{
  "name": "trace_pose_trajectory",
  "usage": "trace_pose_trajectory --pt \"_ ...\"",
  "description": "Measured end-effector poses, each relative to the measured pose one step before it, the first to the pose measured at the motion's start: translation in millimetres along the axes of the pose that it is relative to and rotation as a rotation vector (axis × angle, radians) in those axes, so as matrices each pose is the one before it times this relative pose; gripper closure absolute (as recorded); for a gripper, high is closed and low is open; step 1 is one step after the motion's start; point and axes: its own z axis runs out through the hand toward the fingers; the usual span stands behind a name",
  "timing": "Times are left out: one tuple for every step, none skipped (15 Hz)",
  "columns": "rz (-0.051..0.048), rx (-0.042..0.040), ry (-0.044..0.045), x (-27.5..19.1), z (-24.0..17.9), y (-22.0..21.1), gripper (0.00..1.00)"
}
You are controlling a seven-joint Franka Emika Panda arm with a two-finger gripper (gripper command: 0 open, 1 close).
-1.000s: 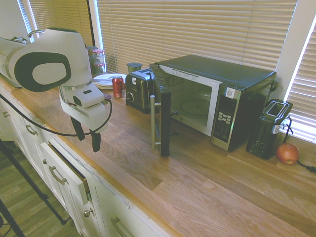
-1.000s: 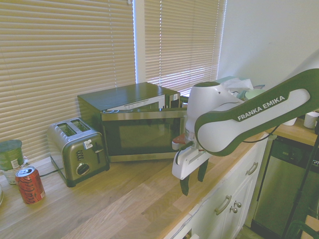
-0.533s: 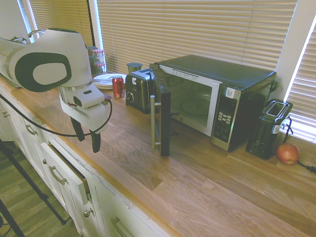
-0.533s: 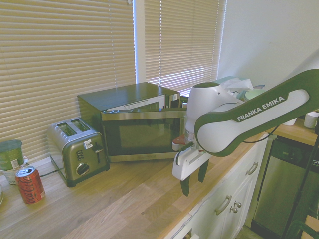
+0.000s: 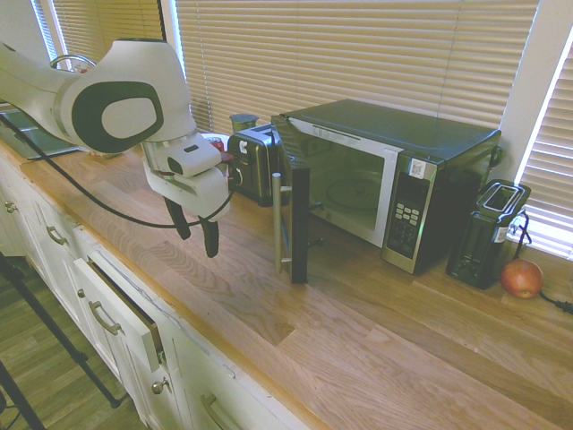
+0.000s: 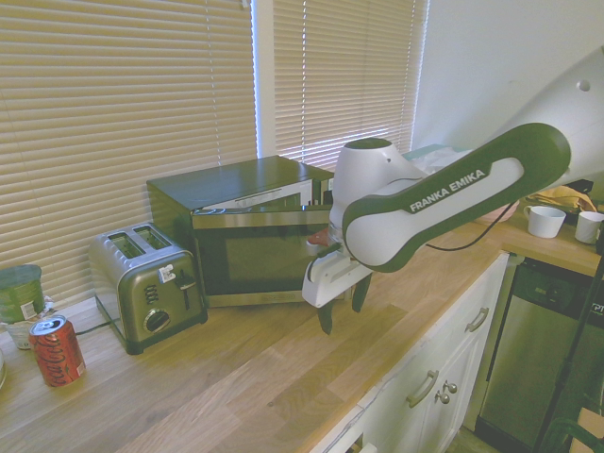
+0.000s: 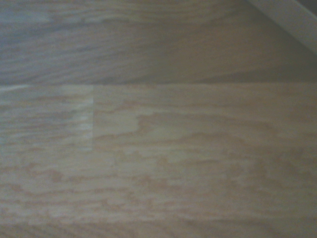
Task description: Close the microwave
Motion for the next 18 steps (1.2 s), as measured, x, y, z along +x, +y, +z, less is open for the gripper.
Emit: trace_pose_trajectory --pt "-0.00293 0.00525 0.00890 4.81 -0.84 -5.17 0.00" --pt "-0.00109 0.00721 0.01227 3.60 -1.89 -4.50 0.00" --pt "-0.00436 0.01259 0.01537 1.70 -2.30 -3.61 0.00" --pt "-0.01112 0.01337 0.02613 1.14 -2.49 -3.07 0.00" --pt "-0.00986 0.01575 0.03687 0.31 -3.43 -4.69 0.00" --pt "-0.00405 0.01487 0.03967 -0.36 -3.43 -5.08 0.00" --pt "-0.00489 0.01084 0.03174 -0.94 -2.55 -4.41 0.00" --pt "-0.00201 0.00739 0.01764 -0.96 -1.69 -2.92 0.00" --pt "0.00361 0.00597 0.00853 -0.20 -1.40 -1.55 0.00" --pt "0.00628 0.00868 0.01387 1.43 -2.25 -1.22 0.00" --pt "0.01065 0.00932 0.01525 3.15 -3.47 -0.94 0.00" --pt "0.01411 0.01183 0.01733 6.51 -6.12 -1.60 0.00" --pt "0.01247 0.01319 0.01685 8.57 -8.11 -2.13 0.00" --pt "0.00979 0.01047 0.01504 8.56 -6.68 -1.29 0.00" --pt "0.00581 0.00505 0.01271 7.03 -3.91 -0.05 0.00" --pt "0.00627 0.00207 0.01302 5.87 -3.02 -0.12 0.00" --pt "0.00937 0.00157 0.00923 5.38 -2.19 0.66 0.00" --pt "0.00766 0.00218 0.00651 5.05 -1.84 0.84 0.00"
